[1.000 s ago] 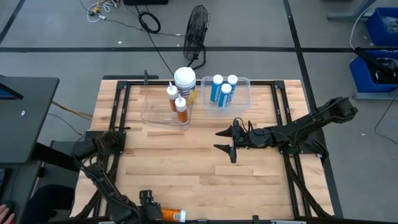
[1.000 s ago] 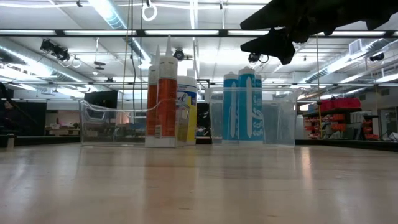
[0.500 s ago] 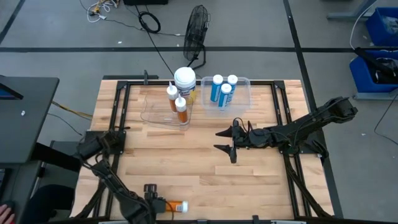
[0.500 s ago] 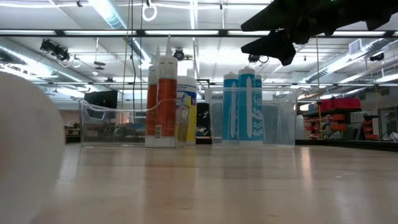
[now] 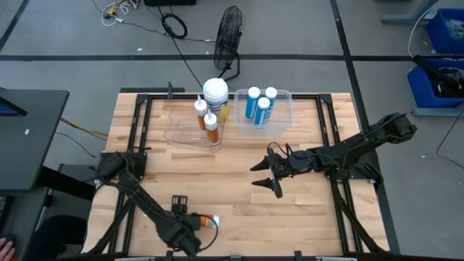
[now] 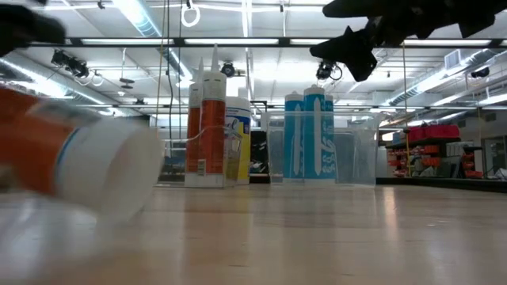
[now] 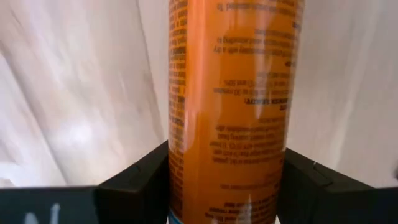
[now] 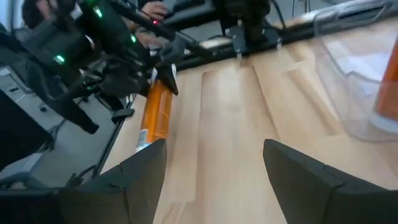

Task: Pick & place silicon tubes, Sealant and Lysol wipes
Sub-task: Put the orange sealant into the left transparent bin

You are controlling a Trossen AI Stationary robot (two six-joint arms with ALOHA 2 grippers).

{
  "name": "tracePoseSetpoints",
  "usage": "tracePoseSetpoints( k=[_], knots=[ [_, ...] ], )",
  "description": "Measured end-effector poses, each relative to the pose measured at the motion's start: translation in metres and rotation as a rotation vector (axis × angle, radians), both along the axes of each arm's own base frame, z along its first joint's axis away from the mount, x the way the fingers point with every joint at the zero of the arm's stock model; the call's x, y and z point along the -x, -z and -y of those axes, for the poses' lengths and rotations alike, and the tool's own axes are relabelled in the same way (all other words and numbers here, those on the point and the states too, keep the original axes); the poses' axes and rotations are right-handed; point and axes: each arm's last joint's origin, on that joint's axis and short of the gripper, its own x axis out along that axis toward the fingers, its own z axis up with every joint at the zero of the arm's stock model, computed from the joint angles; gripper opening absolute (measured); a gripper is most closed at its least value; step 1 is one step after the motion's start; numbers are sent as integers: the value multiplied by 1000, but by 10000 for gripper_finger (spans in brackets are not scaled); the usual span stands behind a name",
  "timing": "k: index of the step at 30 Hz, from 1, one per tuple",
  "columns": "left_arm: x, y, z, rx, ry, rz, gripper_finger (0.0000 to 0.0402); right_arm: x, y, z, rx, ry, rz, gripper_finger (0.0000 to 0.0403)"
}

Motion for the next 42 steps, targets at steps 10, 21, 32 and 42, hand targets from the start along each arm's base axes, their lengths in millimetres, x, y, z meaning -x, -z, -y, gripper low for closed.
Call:
tracePoseSetpoints(
  k=[10, 21, 32, 42],
  knots=[
    [-35, -54, -33, -47, 63, -17, 215, -45, -20, -27, 110, -115, -183, 272],
    [-52, -85, -57, -34, 47, -16, 214, -108, -19, -46, 238, -118, -286, 296],
    [-56, -85, -65, -17, 58, -36, 215, -136, -9, -59, 191, -217, -309, 380],
    [-61, -85, -72, -8, 55, -43, 216, -142, 4, -63, 85, -267, -335, 365]
  ],
)
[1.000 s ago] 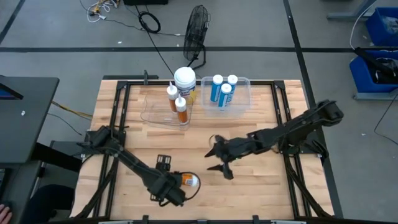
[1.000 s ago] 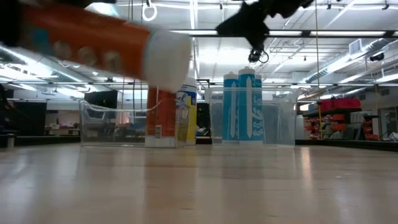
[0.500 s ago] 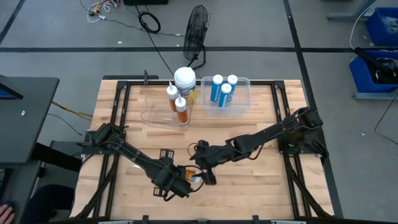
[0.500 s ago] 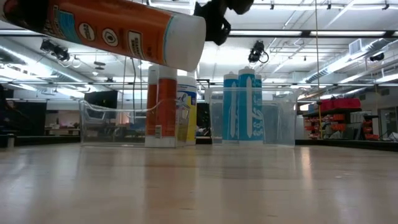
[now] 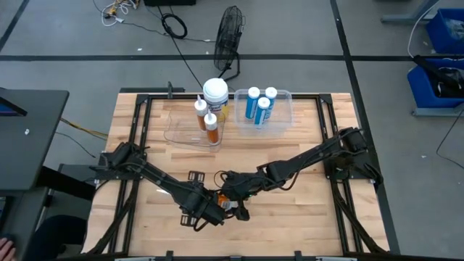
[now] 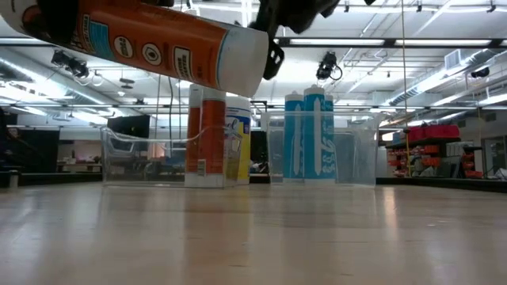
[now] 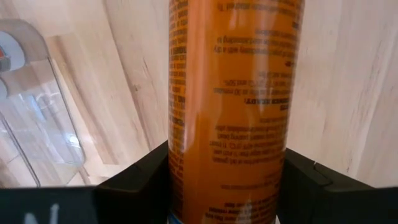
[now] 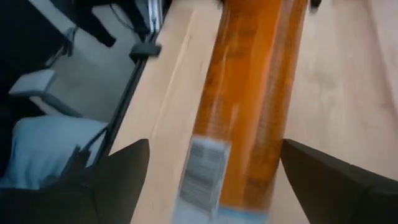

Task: Pick & place silicon tubes, Sealant and Lysol wipes
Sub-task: Put the orange sealant into the left transparent bin

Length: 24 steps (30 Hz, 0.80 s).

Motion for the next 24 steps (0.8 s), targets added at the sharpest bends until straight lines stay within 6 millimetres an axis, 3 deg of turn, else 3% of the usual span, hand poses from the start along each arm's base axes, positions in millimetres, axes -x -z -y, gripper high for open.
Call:
tracePoseSetpoints(
  k=[10, 17, 24],
  knots=[
    [-6, -13, -4, 32, -3, 39, 216, -4, 4, 0, -26, -17, 11, 308],
    [-9, -27, -5, 51, -23, 92, 215, -4, 6, 2, -33, 24, -13, 212],
    [-10, -29, -5, 36, -23, 108, 235, -4, 6, 1, -4, 24, -1, 209]
  ],
)
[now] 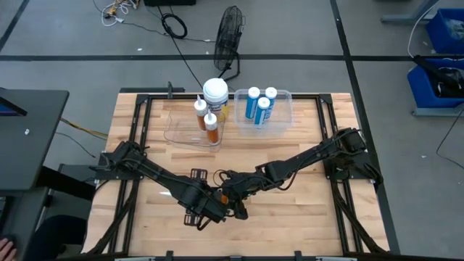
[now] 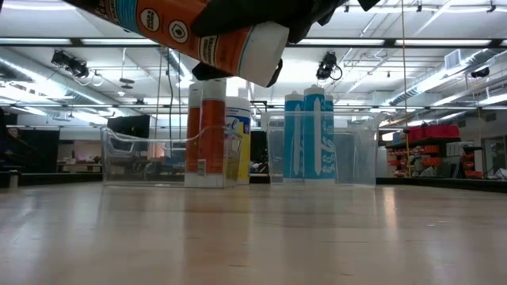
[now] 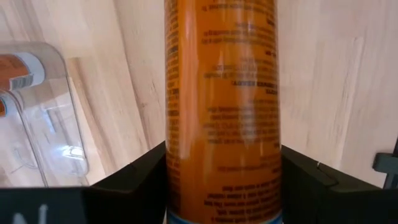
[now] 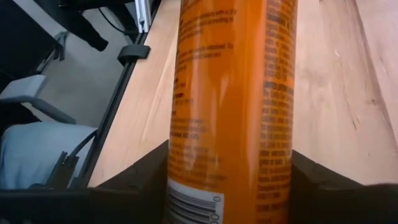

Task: Pick & place silicon tubes, Sealant and Lysol wipes
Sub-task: Put the orange sealant into the left transparent bin

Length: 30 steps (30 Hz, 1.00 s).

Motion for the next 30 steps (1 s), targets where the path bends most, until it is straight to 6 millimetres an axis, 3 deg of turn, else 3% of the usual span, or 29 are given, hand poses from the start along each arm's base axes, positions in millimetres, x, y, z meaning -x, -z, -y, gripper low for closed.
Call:
tracePoseSetpoints(
  k=[9, 17, 21, 30],
  knots=[
    [1, -1, 4, 12, -9, 9, 239, 0, 0, -2, 7, -14, 6, 209],
    [9, -32, 3, 53, -31, 114, 241, 1, -4, -7, 11, -37, 46, 209],
    [11, -37, 2, 51, -44, 138, 242, 0, -6, -9, 2, -45, 64, 209],
    [13, -43, -1, 28, -51, 173, 298, -1, -6, -8, 21, -38, 78, 209]
  ],
)
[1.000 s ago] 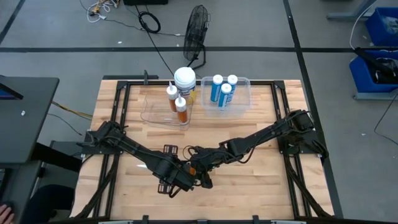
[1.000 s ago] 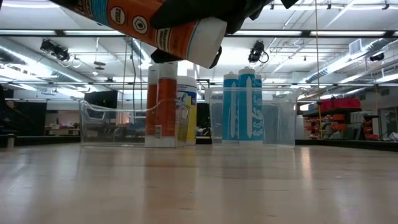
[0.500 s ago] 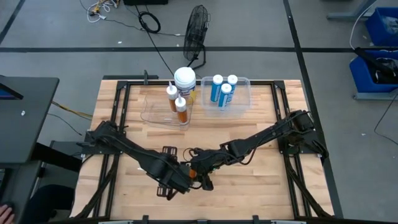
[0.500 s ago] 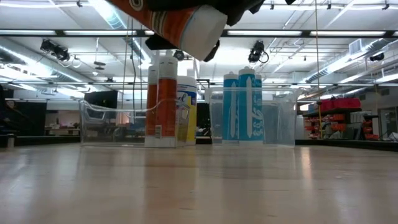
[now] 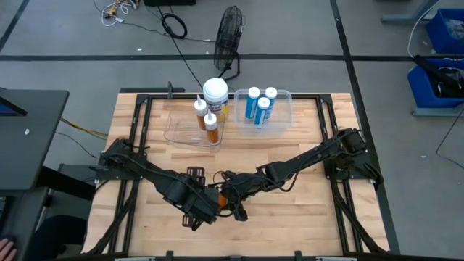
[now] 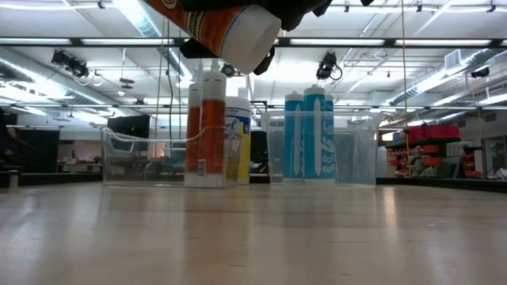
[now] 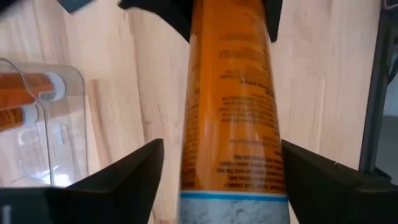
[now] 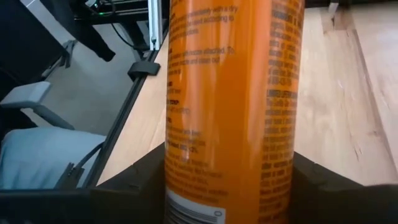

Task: Pick & place silicon tubes, Sealant and Lysol wipes
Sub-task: Put the orange sealant into the left transparent bin

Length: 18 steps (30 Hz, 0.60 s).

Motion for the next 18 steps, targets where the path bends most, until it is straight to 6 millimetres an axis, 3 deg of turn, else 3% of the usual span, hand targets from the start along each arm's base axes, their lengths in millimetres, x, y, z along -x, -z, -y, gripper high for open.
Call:
tracePoseSetpoints(
  k=[6, 13, 18],
  knots=[
    [1, -21, 1, 33, 4, 81, 322, 0, -1, -1, -9, -17, 10, 209],
    [9, -75, -4, 113, 24, 282, 323, 0, 2, -2, -2, -30, 2, 209],
    [47, -111, -13, 123, 28, 441, 323, 2, -3, 0, 16, -30, 12, 209]
  ],
)
